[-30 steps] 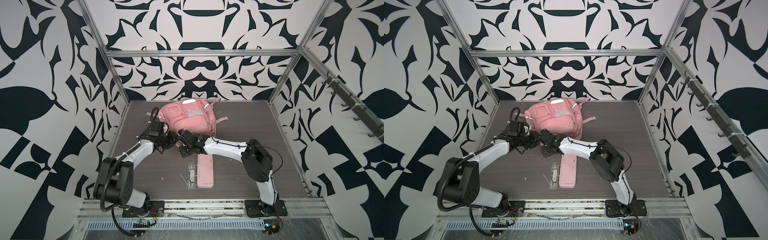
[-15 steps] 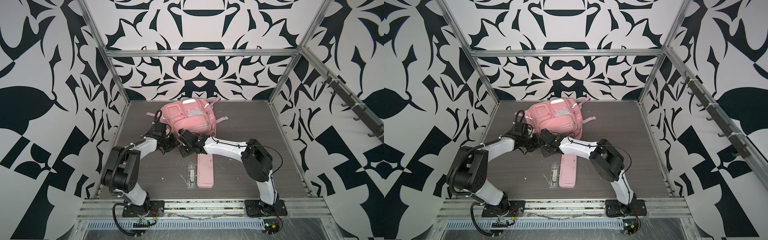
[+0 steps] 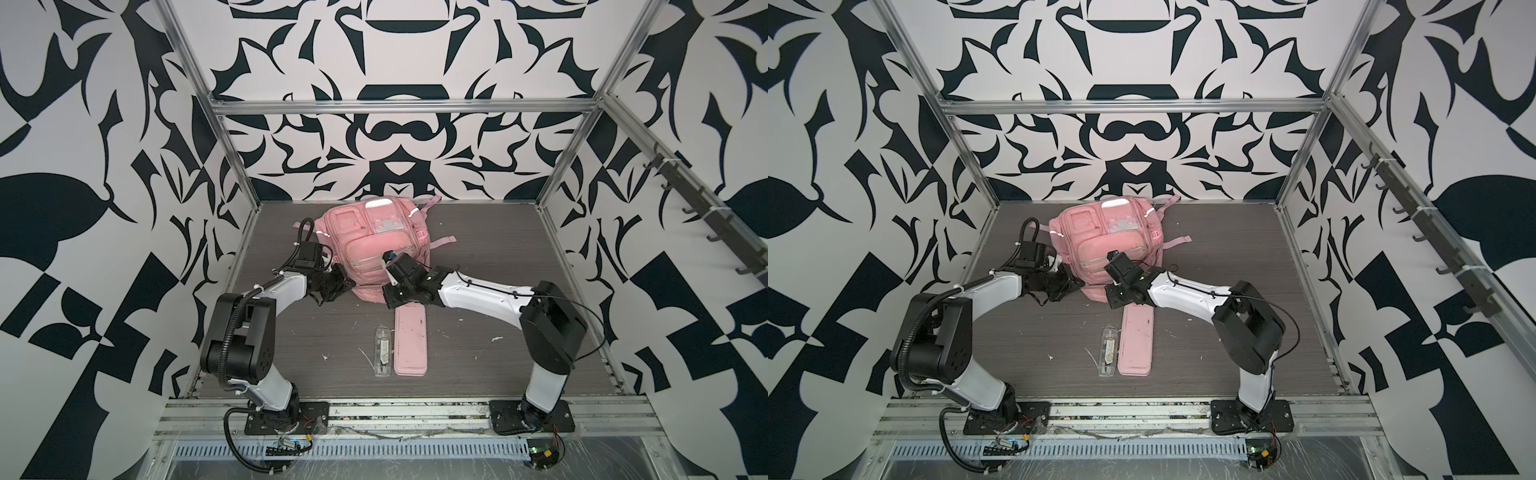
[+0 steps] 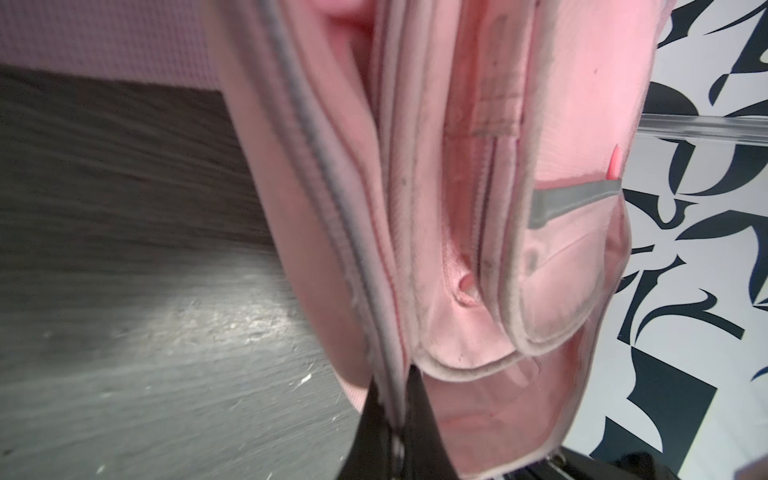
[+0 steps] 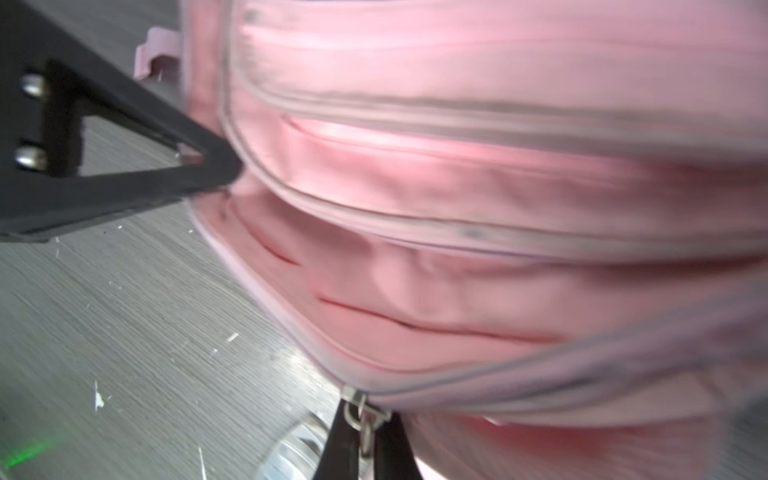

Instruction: Pack the student bag

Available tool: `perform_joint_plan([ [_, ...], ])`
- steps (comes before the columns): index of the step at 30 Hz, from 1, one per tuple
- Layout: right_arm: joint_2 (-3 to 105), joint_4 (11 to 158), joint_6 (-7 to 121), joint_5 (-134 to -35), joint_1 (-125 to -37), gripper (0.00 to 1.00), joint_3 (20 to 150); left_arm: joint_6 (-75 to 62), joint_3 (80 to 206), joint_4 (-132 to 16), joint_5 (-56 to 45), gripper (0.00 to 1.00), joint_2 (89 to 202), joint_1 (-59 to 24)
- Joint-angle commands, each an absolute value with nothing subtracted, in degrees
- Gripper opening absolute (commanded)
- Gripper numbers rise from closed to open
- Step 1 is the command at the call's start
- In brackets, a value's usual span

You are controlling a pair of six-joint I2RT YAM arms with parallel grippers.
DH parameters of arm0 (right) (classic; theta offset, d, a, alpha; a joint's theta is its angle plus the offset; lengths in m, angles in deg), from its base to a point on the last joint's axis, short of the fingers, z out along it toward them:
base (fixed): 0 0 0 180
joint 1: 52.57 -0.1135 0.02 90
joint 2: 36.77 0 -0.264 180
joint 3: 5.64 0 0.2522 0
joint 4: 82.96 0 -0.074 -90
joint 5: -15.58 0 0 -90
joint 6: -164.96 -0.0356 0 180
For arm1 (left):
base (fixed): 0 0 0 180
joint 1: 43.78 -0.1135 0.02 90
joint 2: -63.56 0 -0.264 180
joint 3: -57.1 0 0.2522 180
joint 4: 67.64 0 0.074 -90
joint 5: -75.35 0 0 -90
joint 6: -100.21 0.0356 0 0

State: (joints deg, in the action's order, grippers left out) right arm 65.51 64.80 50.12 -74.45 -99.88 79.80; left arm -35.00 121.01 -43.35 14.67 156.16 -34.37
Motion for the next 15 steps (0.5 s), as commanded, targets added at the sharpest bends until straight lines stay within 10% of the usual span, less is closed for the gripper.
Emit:
perform_joint_plan([
  [1, 59.7, 61.2, 51.4, -72.0, -94.8, 0.0, 76.5, -33.5, 122.2, -43.3, 9.8, 0.0, 156.0, -37.6],
  [15, 57.7, 63.1, 50.2, -74.6, -91.1, 0.0, 72.8, -34.4, 124.5, -44.4, 10.8, 0.0, 159.5, -37.8],
])
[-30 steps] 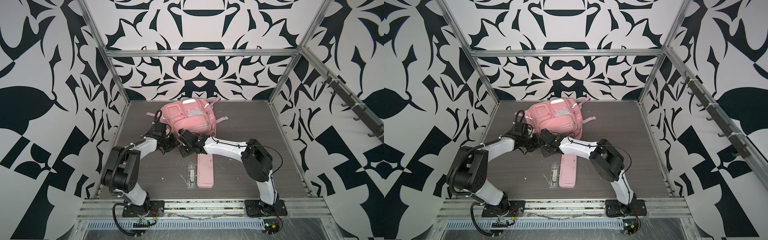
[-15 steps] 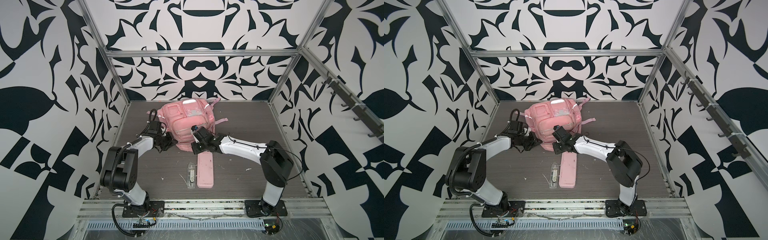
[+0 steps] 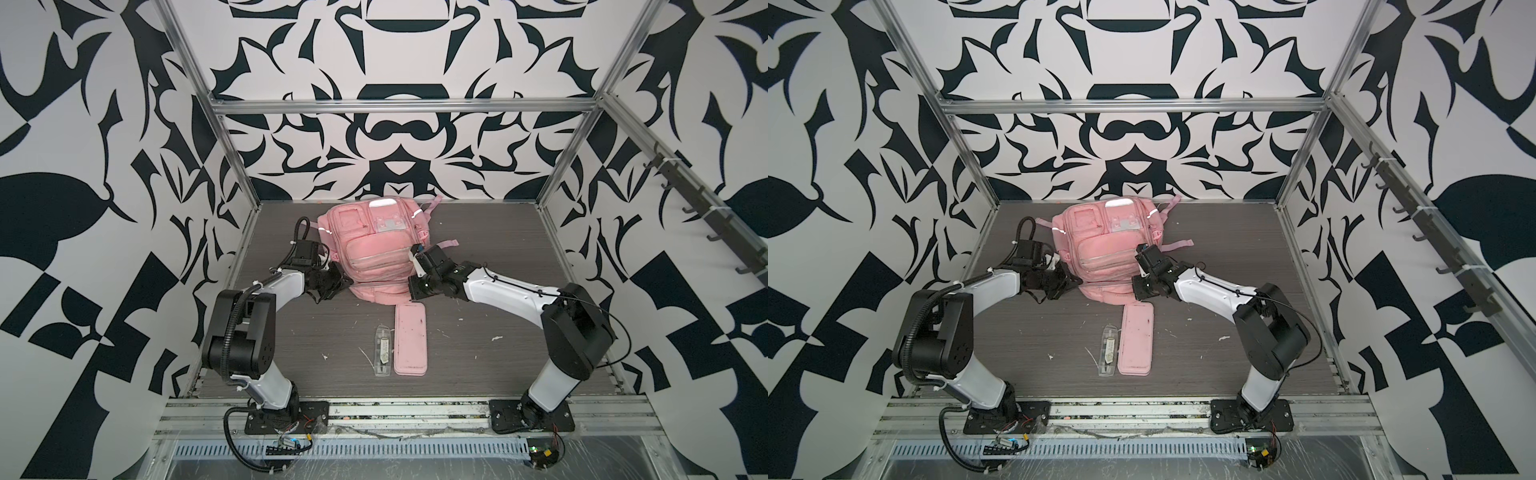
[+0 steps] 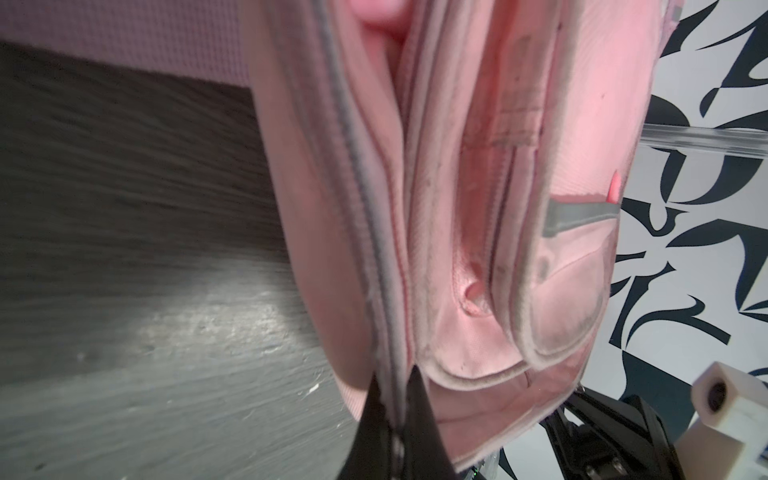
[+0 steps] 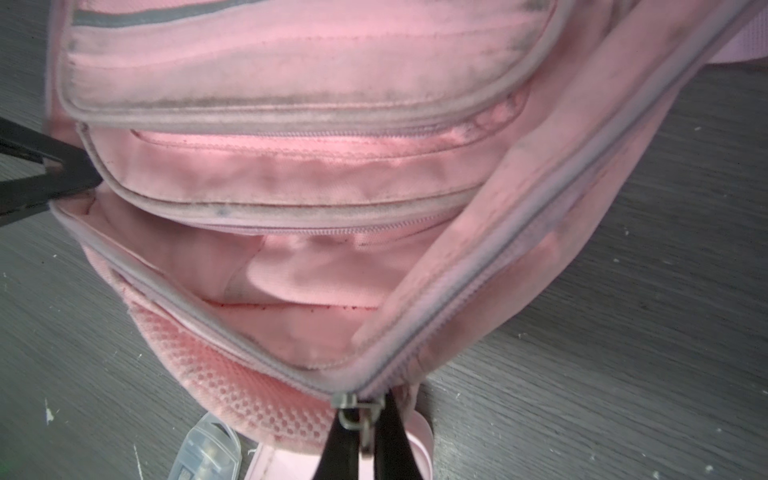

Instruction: Pack the student bag

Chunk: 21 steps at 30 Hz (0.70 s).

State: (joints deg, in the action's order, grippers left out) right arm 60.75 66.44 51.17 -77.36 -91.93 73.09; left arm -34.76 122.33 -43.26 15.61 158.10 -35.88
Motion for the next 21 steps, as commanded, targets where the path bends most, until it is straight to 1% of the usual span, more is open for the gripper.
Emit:
perform_joint_plan([
  [1, 57.6, 63.3, 50.0, -74.9, -91.3, 0.0, 73.0, -34.5, 125.3, -44.4, 10.9, 0.0, 160.5, -37.6],
  [5, 58.0, 63.4, 49.4, -74.7, -93.8, 0.0, 74.7, -35.4, 130.5, -44.4, 11.0, 0.0, 165.2, -36.2],
  [7, 59.0, 63.6, 48.9, -74.6, -95.6, 0.0, 76.1, -35.8, 133.8, -44.2, 11.0, 0.04, 167.8, -35.2],
  [10, 61.2, 63.5, 48.3, -74.2, -98.4, 0.0, 79.1, -35.8, 138.9, -42.9, 10.9, 0.15, 171.0, -34.6],
  [14, 65.5, 62.6, 48.3, -73.9, -101.7, 0.0, 84.6, -34.9, 141.8, -40.6, 10.2, 0.39, 170.9, -34.5],
  [17, 68.2, 62.0, 48.8, -74.1, -103.2, 0.0, 88.3, -34.4, 140.2, -39.8, 10.1, 0.54, 167.5, -34.5],
  [19, 69.6, 61.7, 49.0, -74.4, -103.9, 0.0, 90.4, -33.8, 138.1, -39.3, 10.1, 0.58, 164.6, -34.5],
  [21, 70.9, 61.6, 49.2, -74.9, -104.1, 0.0, 92.0, -33.2, 135.9, -38.5, 10.0, 0.58, 161.7, -34.5],
])
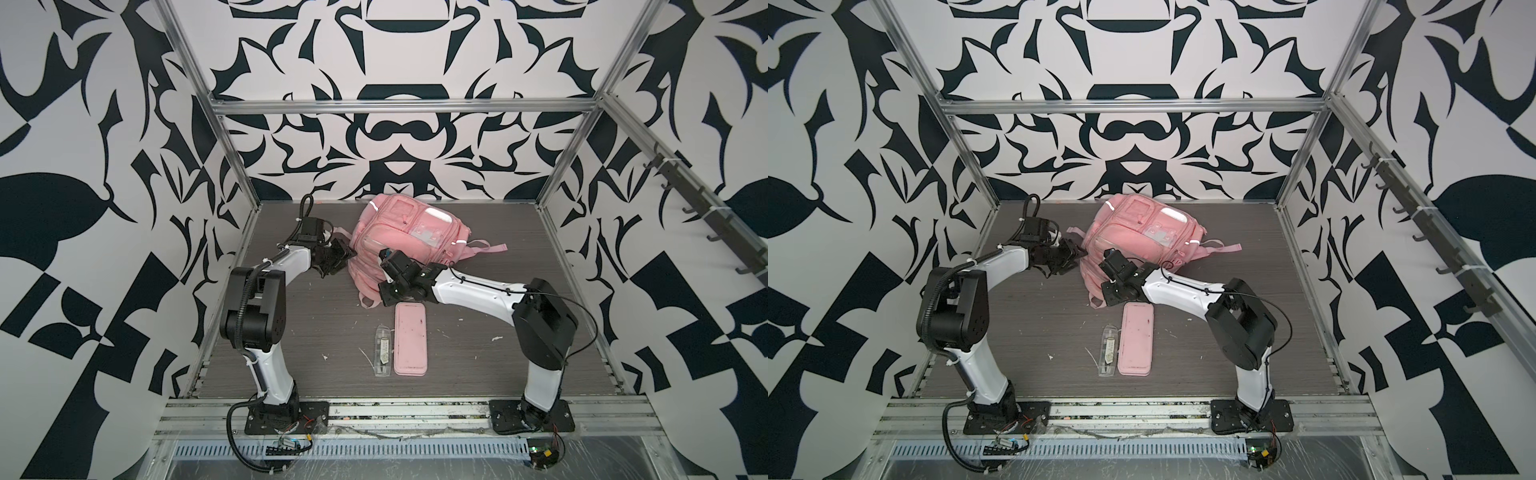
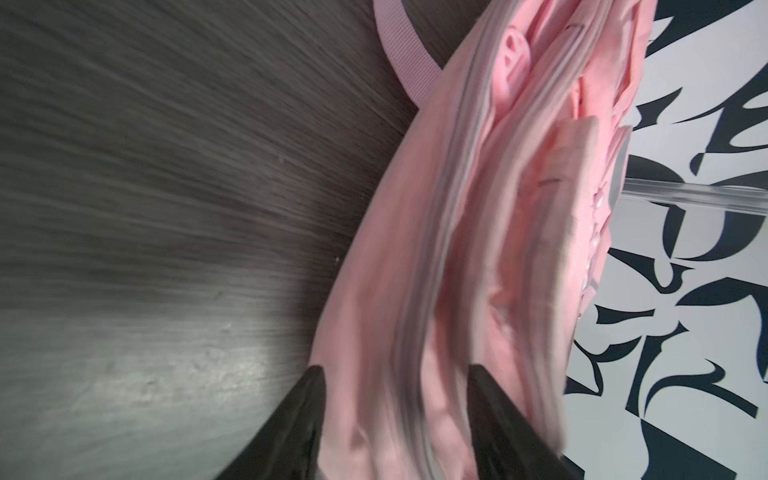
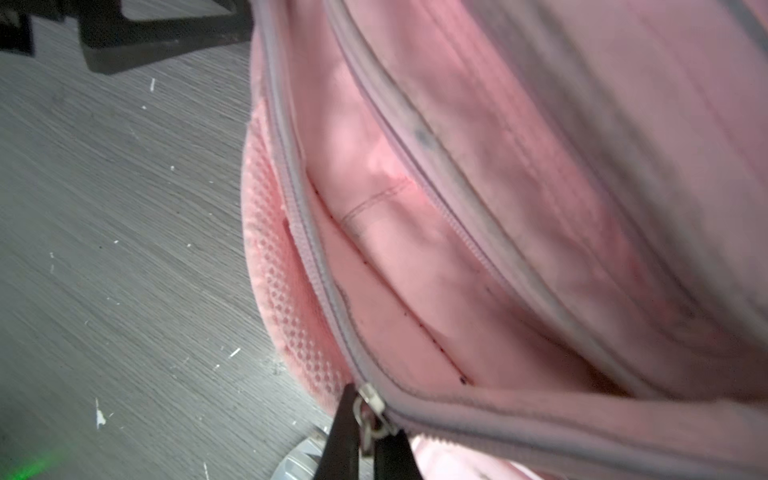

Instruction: Pack the student bag

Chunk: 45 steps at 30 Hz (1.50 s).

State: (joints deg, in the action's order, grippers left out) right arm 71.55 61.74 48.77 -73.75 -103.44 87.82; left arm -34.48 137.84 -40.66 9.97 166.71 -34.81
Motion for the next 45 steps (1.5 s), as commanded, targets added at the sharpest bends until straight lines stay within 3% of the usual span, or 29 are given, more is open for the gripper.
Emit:
perform_joint_plan([
  [1, 71.5, 61.6, 49.3, -75.1, -104.2, 0.0, 92.8, -33.1, 134.6, -38.3, 10.0, 0.58, 160.3, -34.5],
  [10, 76.9, 61.4, 49.3, -76.8, -105.4, 0.0, 99.1, -35.2, 127.9, -39.6, 11.2, 0.54, 154.0, -33.2],
  [25, 79.5, 60.3, 49.6, -77.4, -105.8, 0.0, 102.9, -36.9, 127.3, -41.8, 11.5, 0.47, 157.0, -30.2],
  [45, 76.5, 59.8, 50.7, -75.1, -105.7, 0.0, 101.2, -35.7, 127.7, -42.1, 12.3, 0.02, 158.7, -30.2],
])
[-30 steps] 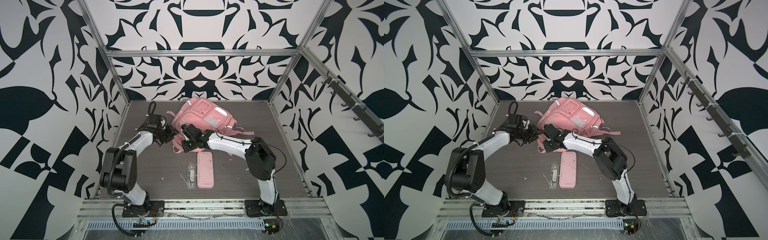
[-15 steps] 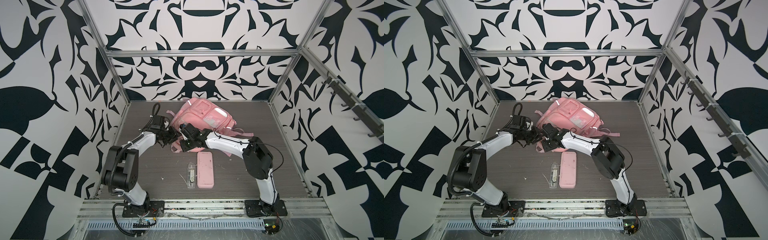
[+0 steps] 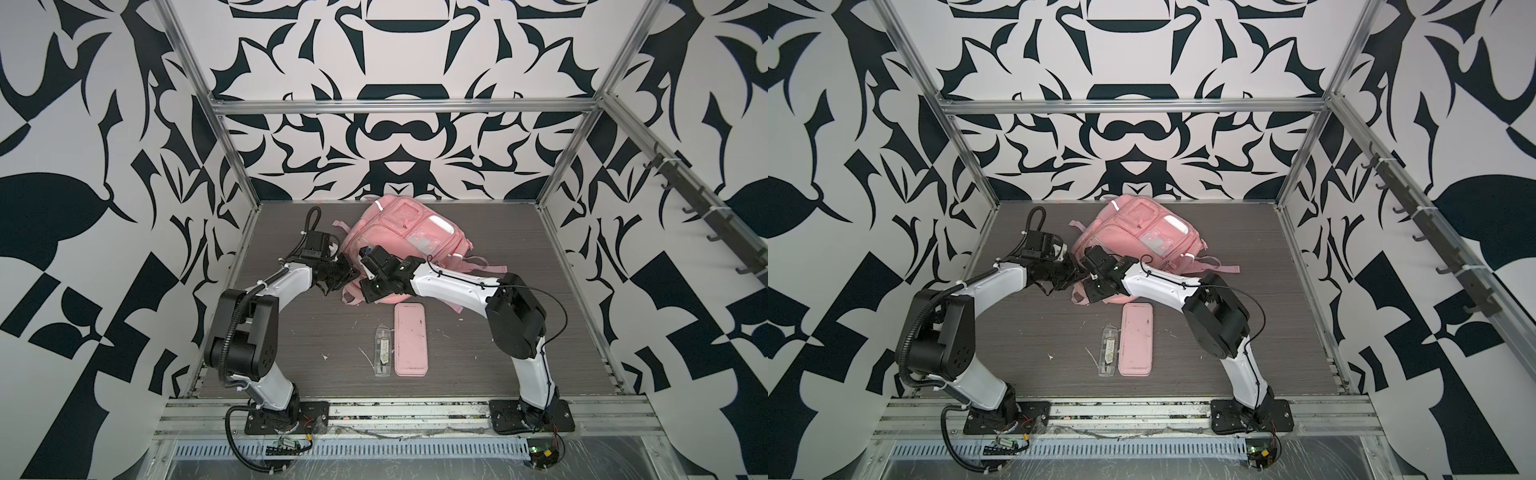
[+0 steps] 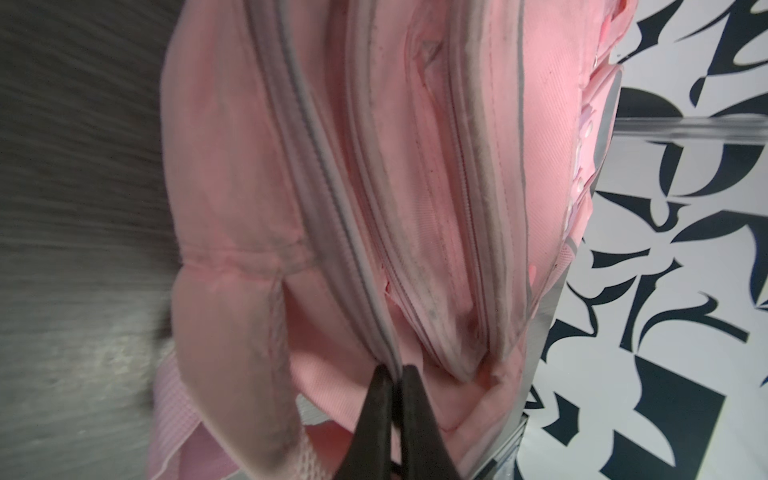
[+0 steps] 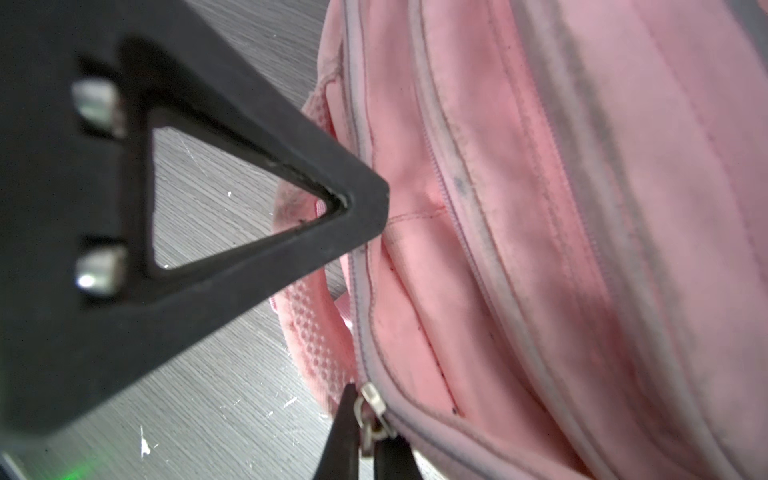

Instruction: Pack the student bag

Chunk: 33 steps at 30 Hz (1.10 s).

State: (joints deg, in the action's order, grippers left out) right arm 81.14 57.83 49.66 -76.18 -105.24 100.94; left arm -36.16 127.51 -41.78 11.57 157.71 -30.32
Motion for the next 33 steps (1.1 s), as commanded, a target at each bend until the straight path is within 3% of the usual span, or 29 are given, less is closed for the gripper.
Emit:
perform_joint_plan([
  [1, 76.4, 59.8, 50.7, -74.9, -105.7, 0.0, 100.8, -35.5, 127.9, -41.9, 12.2, 0.0, 158.7, -30.2],
  [18, 64.6, 61.0, 50.8, -72.8, -101.2, 0.0, 83.8, -32.5, 128.3, -39.5, 13.2, 0.0, 156.9, -36.9],
  [33, 52.6, 61.9, 51.9, -74.4, -87.4, 0.0, 67.8, -32.2, 128.9, -39.3, 13.5, 0.0, 157.0, -39.2],
])
